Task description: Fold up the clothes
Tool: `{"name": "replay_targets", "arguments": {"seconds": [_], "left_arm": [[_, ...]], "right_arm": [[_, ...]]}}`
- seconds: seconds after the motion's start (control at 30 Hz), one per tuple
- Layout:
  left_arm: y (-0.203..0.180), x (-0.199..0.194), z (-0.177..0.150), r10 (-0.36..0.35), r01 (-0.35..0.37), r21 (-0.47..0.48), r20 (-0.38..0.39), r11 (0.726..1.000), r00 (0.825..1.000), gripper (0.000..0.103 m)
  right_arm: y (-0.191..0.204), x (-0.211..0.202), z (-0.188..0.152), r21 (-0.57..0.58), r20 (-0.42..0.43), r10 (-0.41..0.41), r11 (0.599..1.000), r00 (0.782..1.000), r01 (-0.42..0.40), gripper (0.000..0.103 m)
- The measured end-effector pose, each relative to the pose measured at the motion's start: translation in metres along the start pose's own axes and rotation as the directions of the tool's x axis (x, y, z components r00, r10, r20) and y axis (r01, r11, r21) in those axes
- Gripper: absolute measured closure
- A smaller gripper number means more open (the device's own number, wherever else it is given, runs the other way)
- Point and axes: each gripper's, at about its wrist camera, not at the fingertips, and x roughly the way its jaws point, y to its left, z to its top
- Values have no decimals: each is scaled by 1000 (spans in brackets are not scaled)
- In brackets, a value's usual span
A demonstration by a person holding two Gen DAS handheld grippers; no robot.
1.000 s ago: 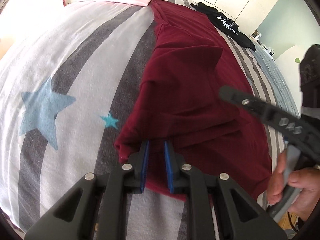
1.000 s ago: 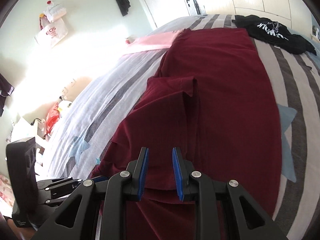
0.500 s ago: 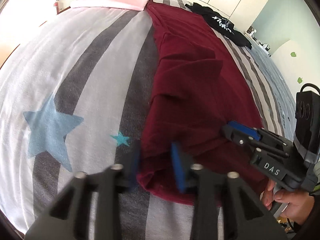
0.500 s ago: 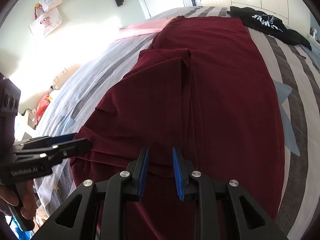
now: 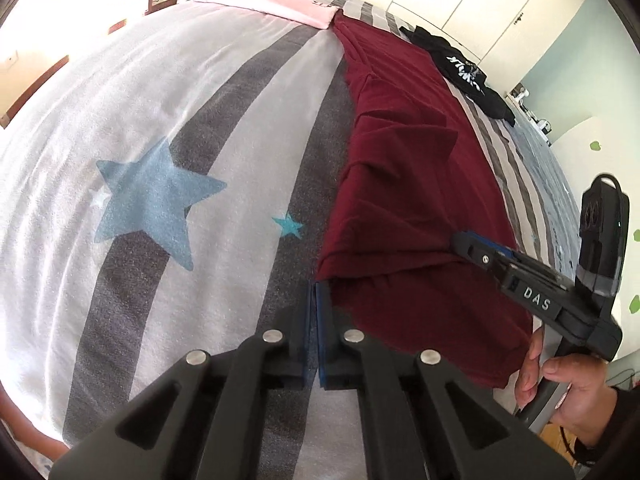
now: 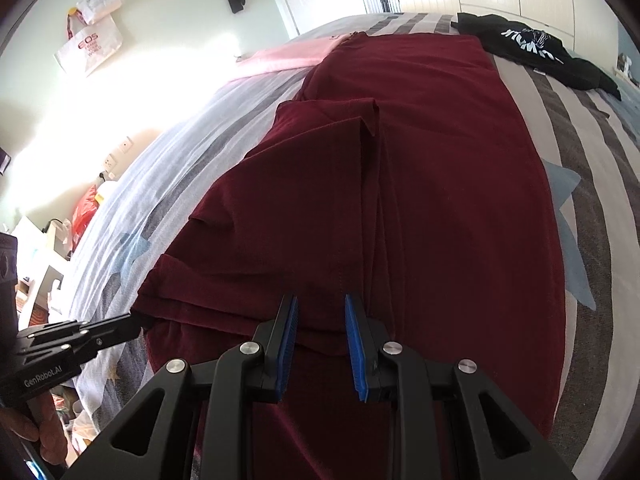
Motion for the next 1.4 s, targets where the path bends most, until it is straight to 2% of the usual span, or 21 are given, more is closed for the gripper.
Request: {"name": "replay_targets", "arguments": {"seconds": [0.07,0.27,0.37,0.47,0.7,0.73,0.77,0.8,0.97,1.17,1.3,1.4], "left_arm": [[0,0,7,-12,12,-7,6,1000,1000,93],[-14,-13,12,-40,38,50,45,998,998,86],[-20,-11,13,-45,43,44,62,998,997,80],[-29,5,23,-59,57,42,44,997,997,80],[-49,33,49,-80,74,82,63,994,995,80],[-49,37,50,-73,67,97,56,993,996,81],[-49,40,51,-64,58,111,47,992,997,92],[-49,43,49,-48,44,119,30,992,998,98],[-39,37,32,-48,47,98,3,994,999,99],[-32,24,7,-34,36,71,-27,997,999,99],[-29,21,-11,-22,26,64,-64,998,998,103],[-24,5,-13,-23,25,40,-58,999,998,103]], "right_arm": [[-2,-4,3,12,13,-4,1000,1000,3,81],[-7,-9,14,37,50,-6,999,999,4,81],[-7,-6,18,36,56,-3,999,998,1,81],[-7,-2,22,38,57,2,999,998,-4,81],[1,-1,43,18,102,28,999,994,-30,81],[3,0,49,13,109,34,999,993,-36,81],[4,2,55,9,115,42,999,992,-43,81],[6,4,62,5,123,51,999,991,-52,81],[17,28,100,-29,124,96,995,988,-93,81],[10,82,119,-35,-4,30,999,1000,-31,81],[-2,97,126,-14,-5,34,999,999,-34,82],[-6,96,128,-10,12,32,999,999,-32,83]]}}
